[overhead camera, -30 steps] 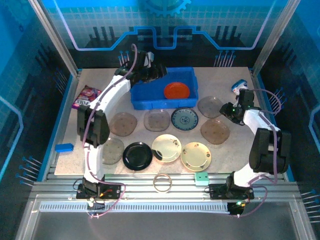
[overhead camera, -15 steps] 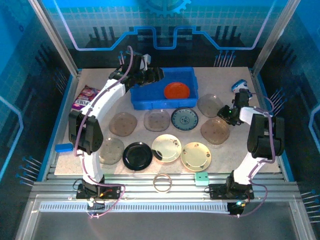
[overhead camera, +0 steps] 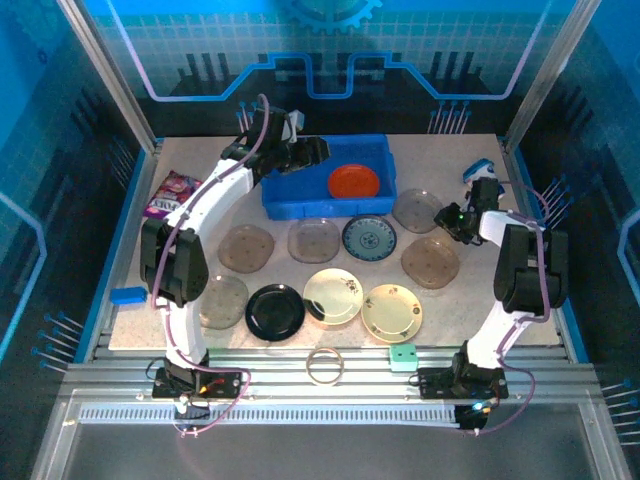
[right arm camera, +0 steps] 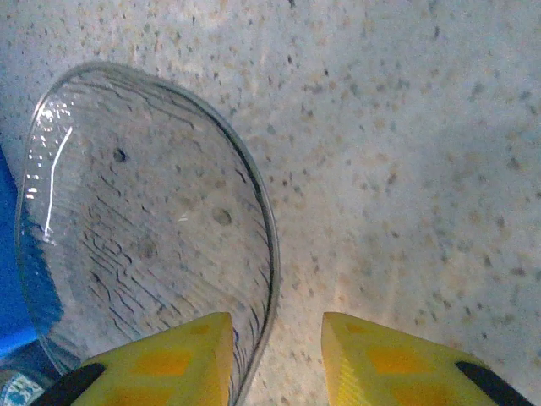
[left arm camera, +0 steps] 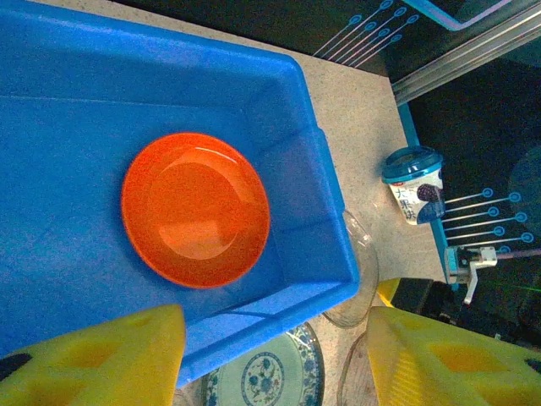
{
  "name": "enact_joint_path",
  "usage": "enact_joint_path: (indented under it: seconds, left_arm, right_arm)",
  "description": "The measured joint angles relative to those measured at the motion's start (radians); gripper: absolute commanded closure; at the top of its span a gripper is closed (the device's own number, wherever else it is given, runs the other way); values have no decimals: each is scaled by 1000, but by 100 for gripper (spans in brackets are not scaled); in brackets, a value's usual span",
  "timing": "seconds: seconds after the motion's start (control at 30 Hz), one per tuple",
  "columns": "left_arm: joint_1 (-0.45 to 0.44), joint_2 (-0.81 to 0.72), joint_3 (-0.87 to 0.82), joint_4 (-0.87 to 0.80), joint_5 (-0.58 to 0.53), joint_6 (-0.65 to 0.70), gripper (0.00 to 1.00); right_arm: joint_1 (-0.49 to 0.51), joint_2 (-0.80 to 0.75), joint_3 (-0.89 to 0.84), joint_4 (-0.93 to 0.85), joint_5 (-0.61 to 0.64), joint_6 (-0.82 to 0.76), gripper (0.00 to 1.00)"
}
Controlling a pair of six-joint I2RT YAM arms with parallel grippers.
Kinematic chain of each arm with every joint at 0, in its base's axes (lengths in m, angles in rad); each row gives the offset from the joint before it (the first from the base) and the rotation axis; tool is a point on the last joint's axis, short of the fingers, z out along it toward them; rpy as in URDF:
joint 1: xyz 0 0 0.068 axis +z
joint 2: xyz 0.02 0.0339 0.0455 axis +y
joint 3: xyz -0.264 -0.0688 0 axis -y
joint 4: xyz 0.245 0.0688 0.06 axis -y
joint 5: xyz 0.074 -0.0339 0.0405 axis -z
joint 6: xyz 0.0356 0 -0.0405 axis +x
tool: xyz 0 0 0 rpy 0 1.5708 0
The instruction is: Place the plates into the plastic bin on the countertop
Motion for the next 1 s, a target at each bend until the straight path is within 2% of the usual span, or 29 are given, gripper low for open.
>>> enact_joint_path:
  seconds: [0.23, 0.4, 0.53, 0.67, 0.73, 0.77, 1.0]
  left_arm:
    - [0, 30, 0, -1, 0, 0, 41]
    - [0, 38, 0, -1, 0, 0, 42]
    - [0, 50, 8, 0, 2, -3, 42]
    - [0, 64, 10, -1, 3, -3, 42]
    - [0, 70, 10, -1, 3, -3, 42]
    - [0, 74, 10, -1, 3, -3, 42]
    - [0, 87, 12, -4, 3, -3, 43]
  right_arm:
    - [-9, 74, 49, -5, -33, 11, 67]
    - [-18, 92, 67, -23, -48, 29, 71]
    - [-20, 99, 77, -36, -51, 44, 75]
    - [-21, 106, 82, -36, -51, 51, 90]
    - [-24, 116, 89, -19, -64, 61, 92]
    - [-22, 124, 97, -2, -71, 61, 99]
    - [-18, 136, 101, 31, -82, 74, 100]
